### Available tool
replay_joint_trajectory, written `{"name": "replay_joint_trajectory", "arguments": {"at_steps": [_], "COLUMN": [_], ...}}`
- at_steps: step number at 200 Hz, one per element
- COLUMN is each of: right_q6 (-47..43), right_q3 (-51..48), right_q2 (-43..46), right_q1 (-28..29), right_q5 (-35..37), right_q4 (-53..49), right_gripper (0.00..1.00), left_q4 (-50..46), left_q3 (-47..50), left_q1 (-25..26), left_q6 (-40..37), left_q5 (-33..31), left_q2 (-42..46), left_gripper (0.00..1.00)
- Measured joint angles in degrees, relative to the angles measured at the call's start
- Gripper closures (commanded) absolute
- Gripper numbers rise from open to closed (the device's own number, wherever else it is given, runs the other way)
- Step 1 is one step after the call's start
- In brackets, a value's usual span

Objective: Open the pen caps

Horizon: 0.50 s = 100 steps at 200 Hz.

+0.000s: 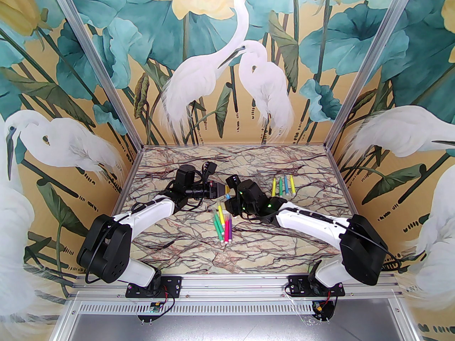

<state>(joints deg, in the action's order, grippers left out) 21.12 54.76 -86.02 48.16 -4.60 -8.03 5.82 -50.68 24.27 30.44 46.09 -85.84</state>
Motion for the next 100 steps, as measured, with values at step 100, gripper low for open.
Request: {"name": "replay_joint_trajectory", "arguments": {"at_steps": [100], "right_q6": [-0.4], "right_q3": [-6.3], "right_q2": [5.2], "right_q1": [-0.1], "right_q5": [0.0], "right_q4": [7.1], "right_gripper": [1.0], "left_q4": [-7.6], "left_q3": [-4.3], "left_q1": [0.3], "left_q6": [0.7], "left_q5": [0.7], "left_q2": [0.3], "left_gripper": [1.0]}}
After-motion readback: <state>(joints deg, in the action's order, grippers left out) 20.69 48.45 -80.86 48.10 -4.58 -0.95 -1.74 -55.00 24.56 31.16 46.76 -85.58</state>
